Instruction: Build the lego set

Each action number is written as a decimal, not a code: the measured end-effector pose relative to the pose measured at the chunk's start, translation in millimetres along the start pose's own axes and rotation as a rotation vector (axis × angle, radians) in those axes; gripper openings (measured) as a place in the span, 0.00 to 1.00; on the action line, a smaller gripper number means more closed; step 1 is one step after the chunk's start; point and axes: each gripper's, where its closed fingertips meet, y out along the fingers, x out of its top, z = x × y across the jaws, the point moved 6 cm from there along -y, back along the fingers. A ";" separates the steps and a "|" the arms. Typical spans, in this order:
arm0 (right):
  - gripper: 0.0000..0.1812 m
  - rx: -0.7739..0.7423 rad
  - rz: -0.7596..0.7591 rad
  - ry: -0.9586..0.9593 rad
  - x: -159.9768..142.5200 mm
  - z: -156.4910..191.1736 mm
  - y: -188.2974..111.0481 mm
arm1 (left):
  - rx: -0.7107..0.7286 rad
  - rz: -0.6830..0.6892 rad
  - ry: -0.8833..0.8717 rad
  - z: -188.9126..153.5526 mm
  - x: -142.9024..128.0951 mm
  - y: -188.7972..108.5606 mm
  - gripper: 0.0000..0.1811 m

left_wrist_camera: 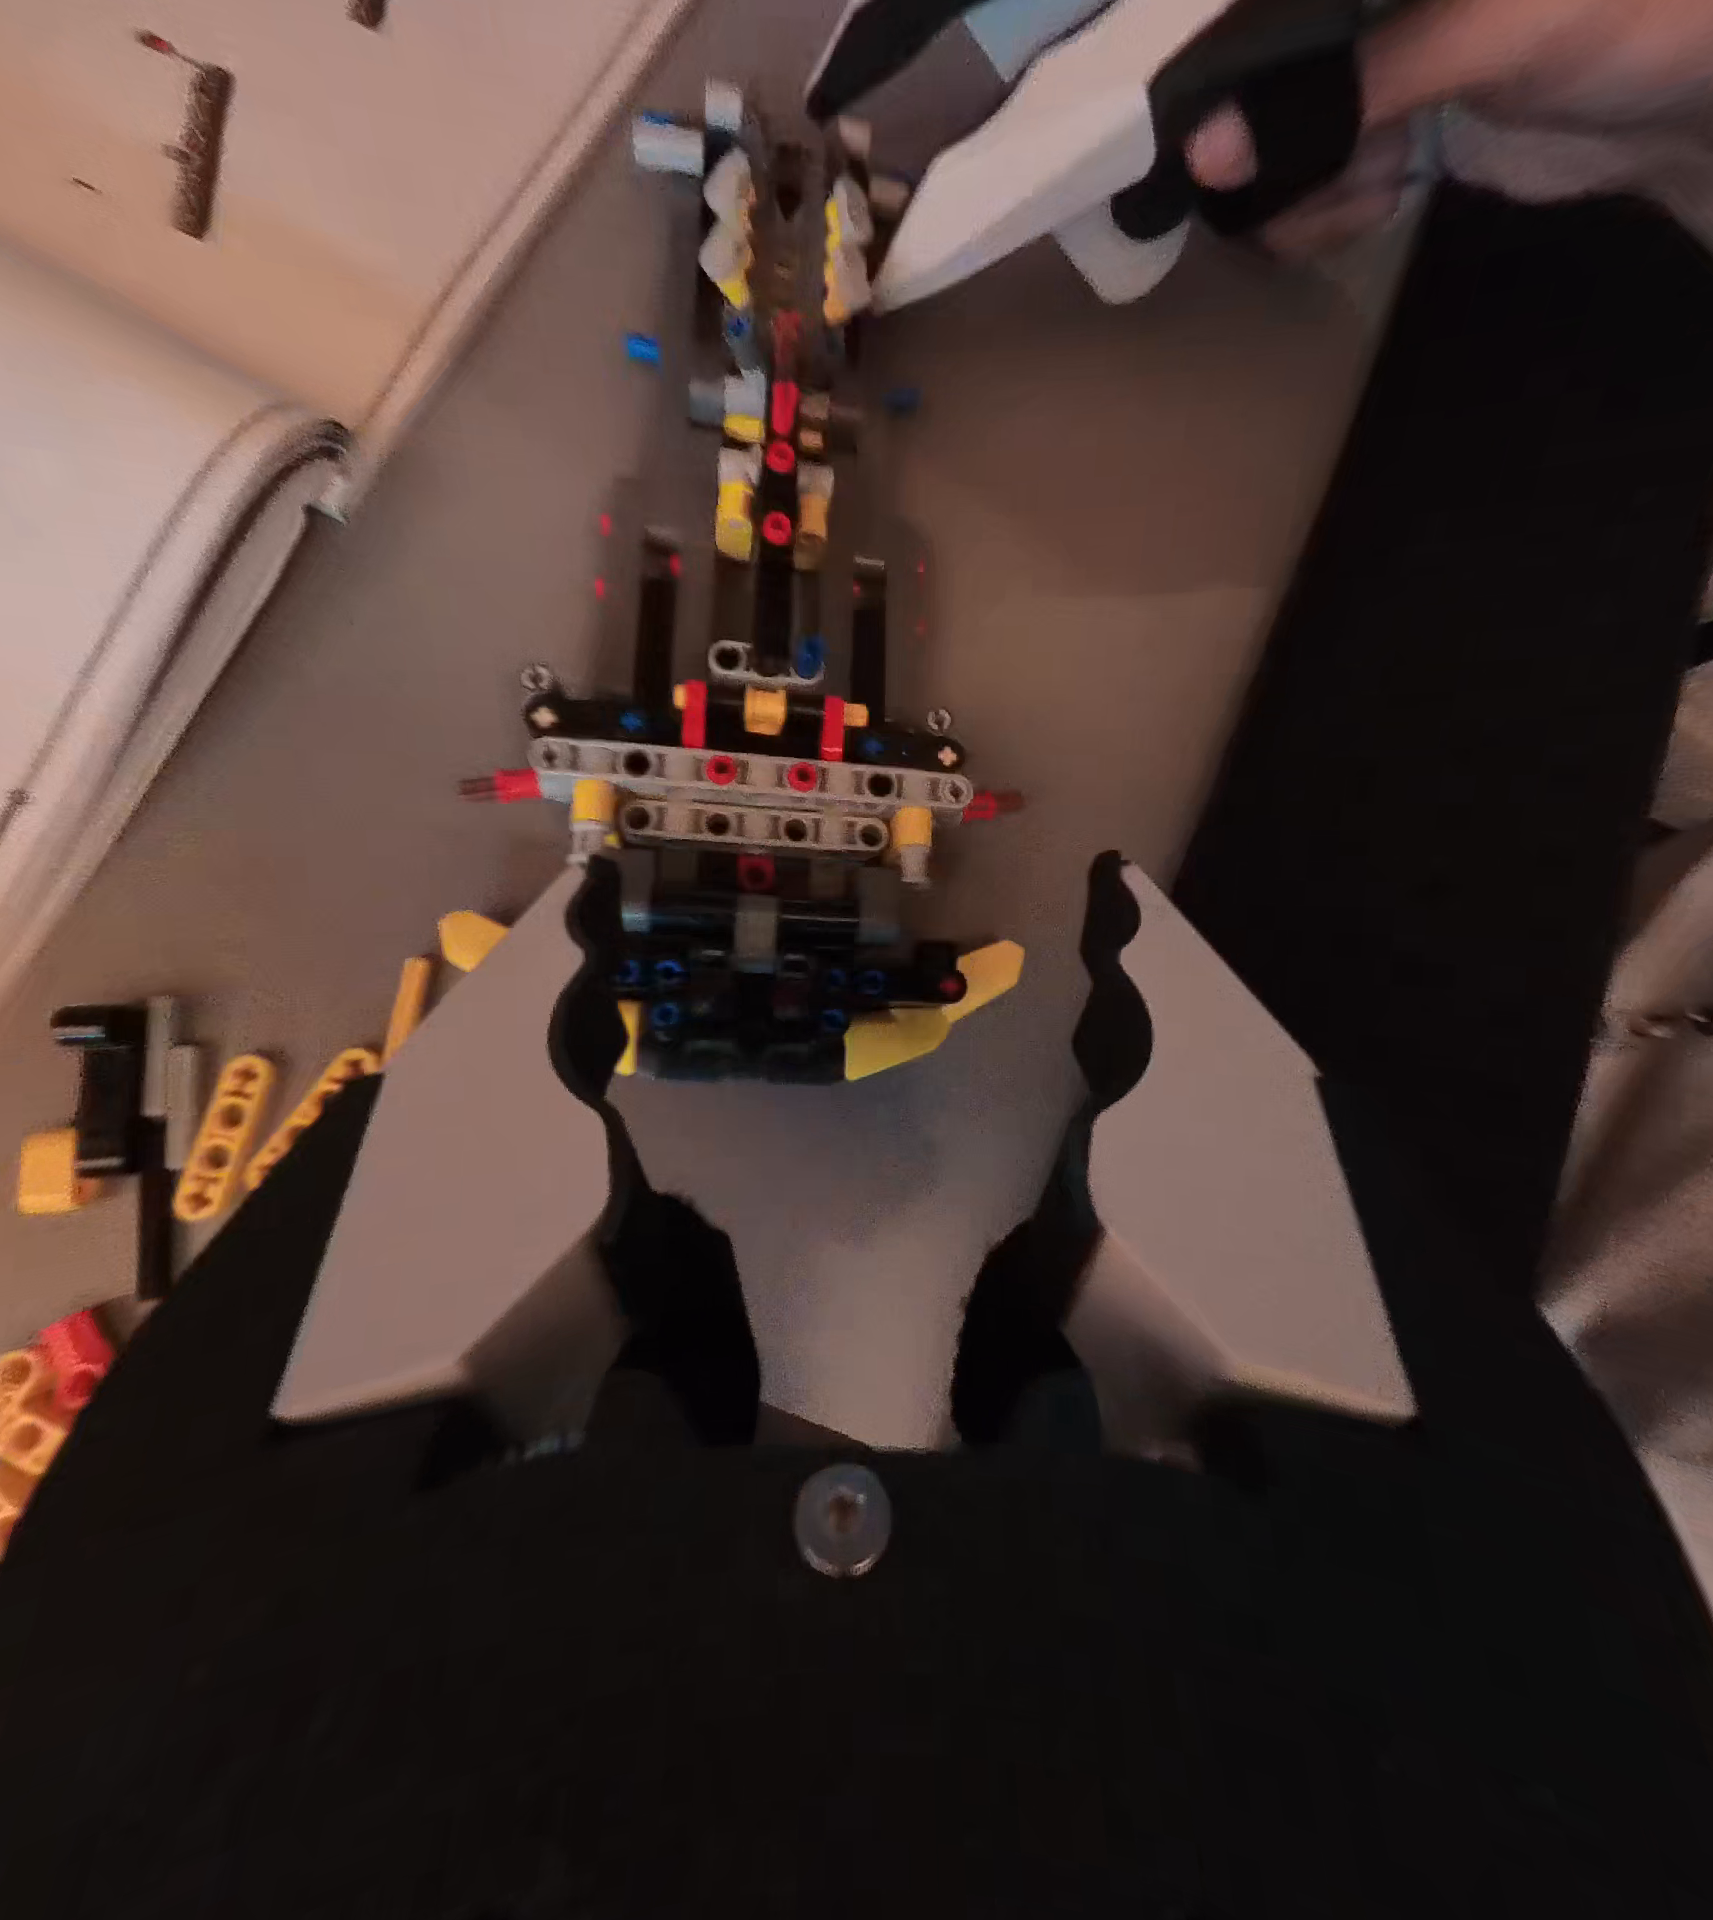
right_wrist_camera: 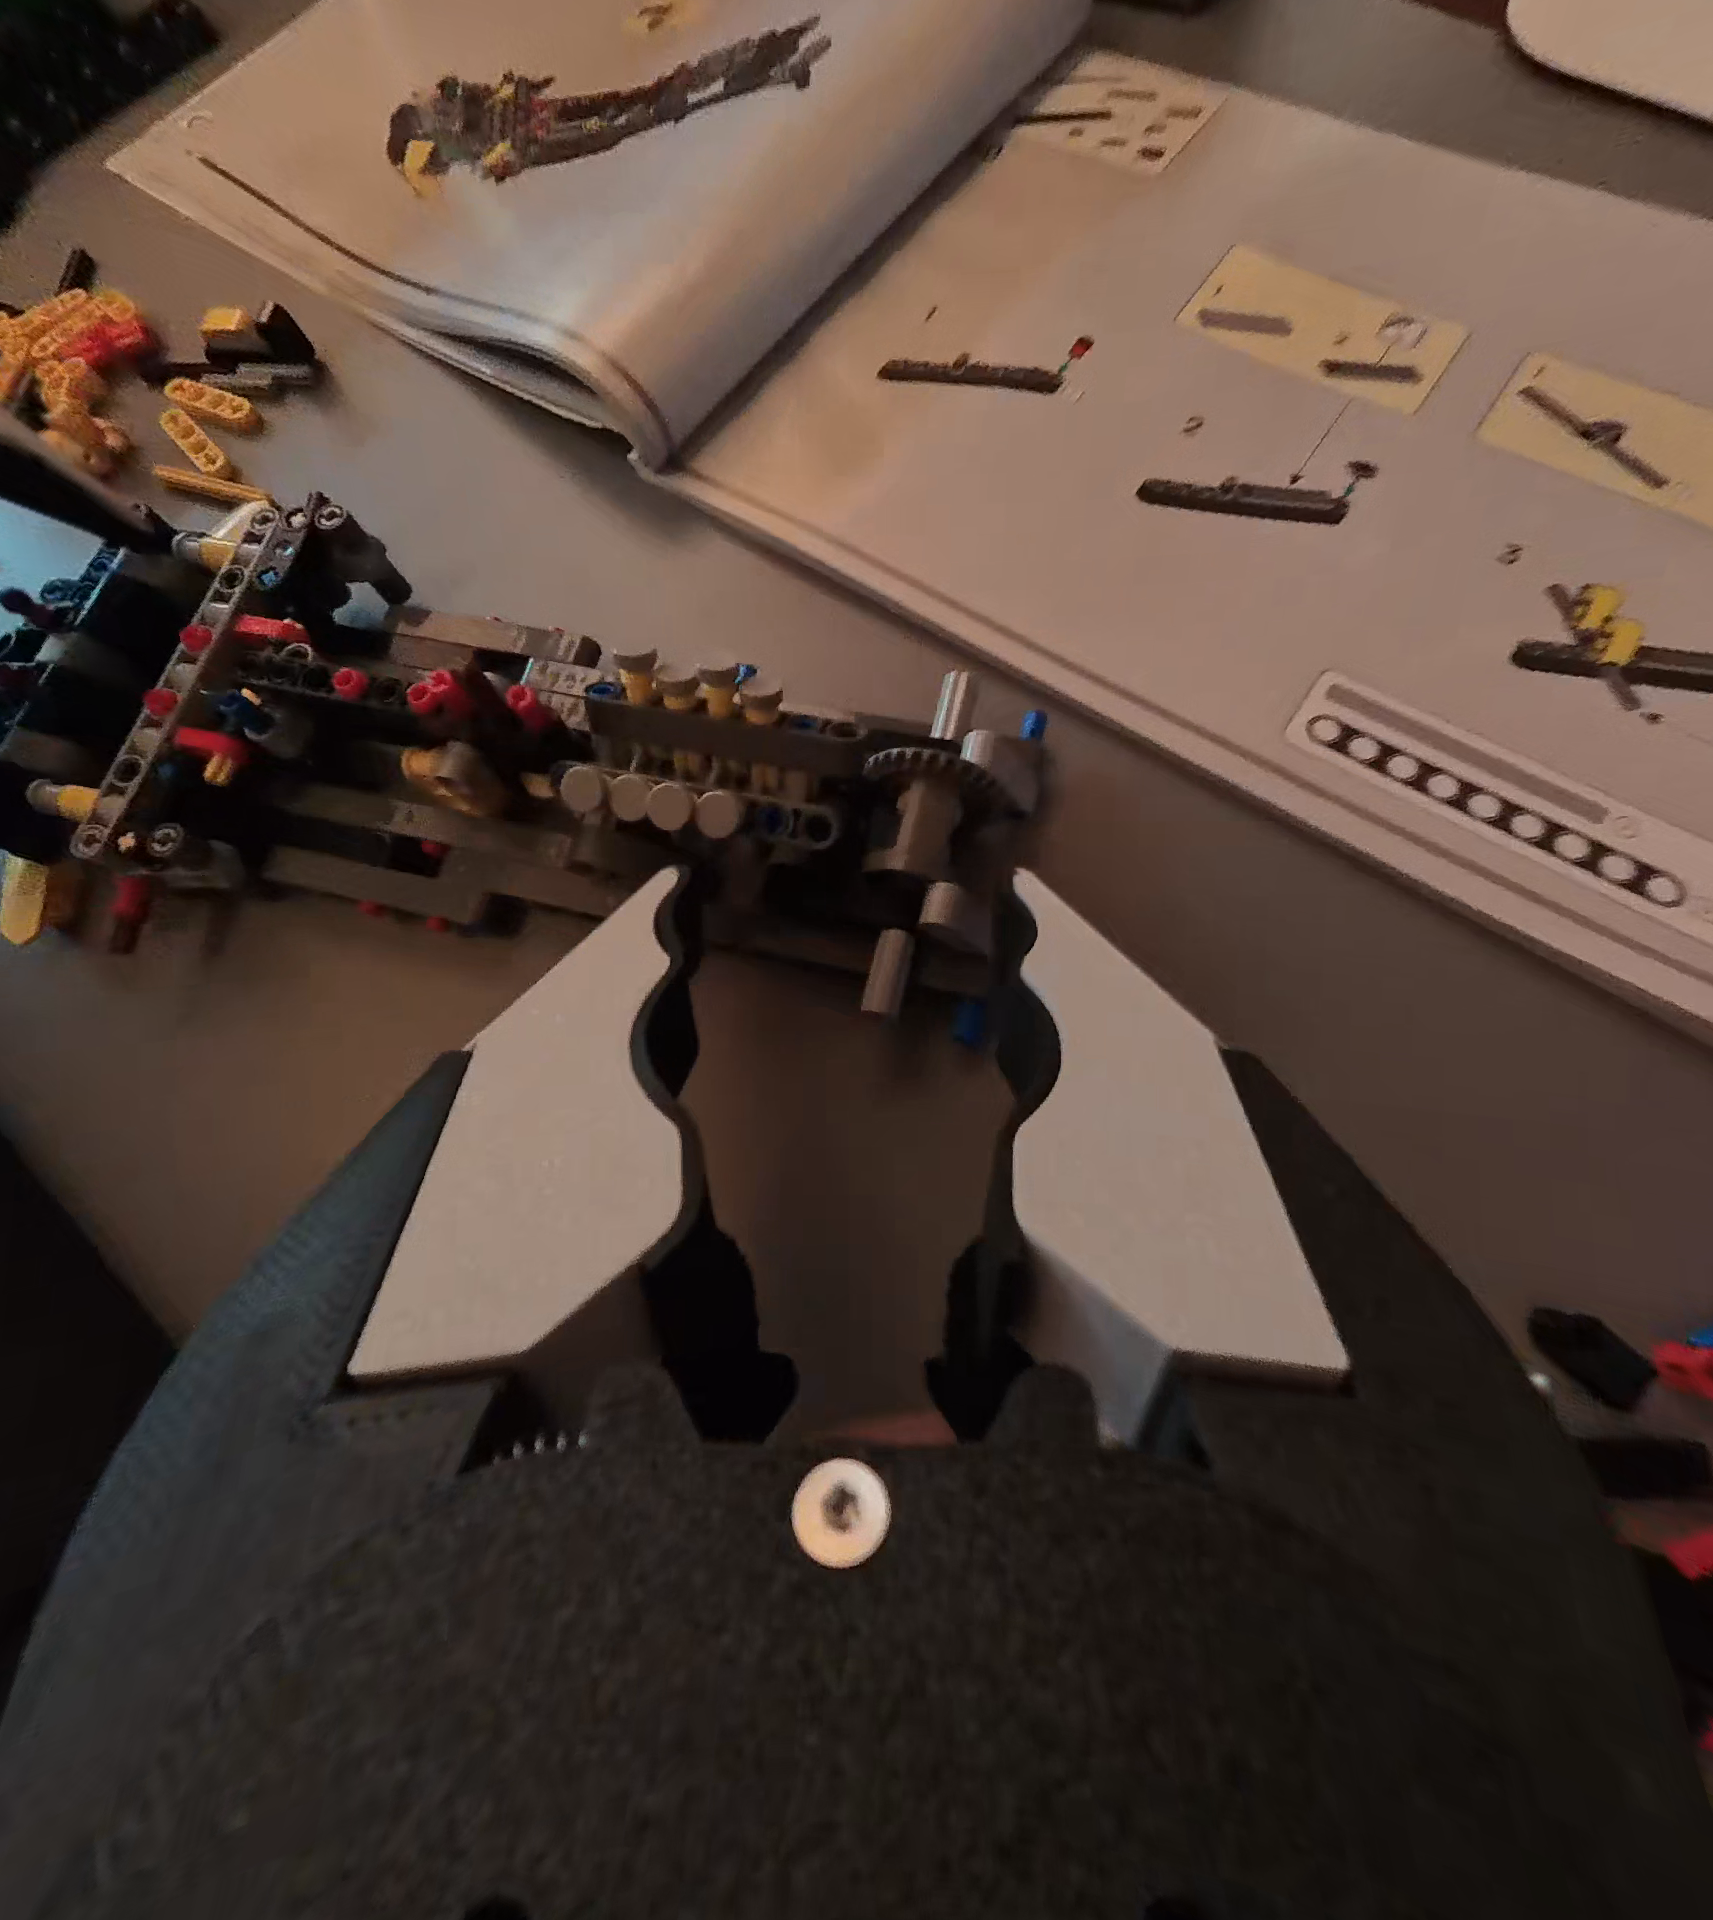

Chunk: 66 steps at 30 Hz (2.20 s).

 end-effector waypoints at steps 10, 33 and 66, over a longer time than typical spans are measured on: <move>0.23 -0.092 0.086 0.063 -12.2 -5.6 -15.3 | 0.135 0.024 0.130 23.3 12.2 19.9 0.38; 0.25 0.002 -0.213 0.139 15.7 6.5 -39.5 | 0.332 -0.013 -0.522 70.7 -98.8 -131.6 0.35; 0.21 0.095 -0.398 0.013 32.0 74.8 -23.2 | 0.626 -0.061 -0.690 119.9 -199.9 -200.1 0.16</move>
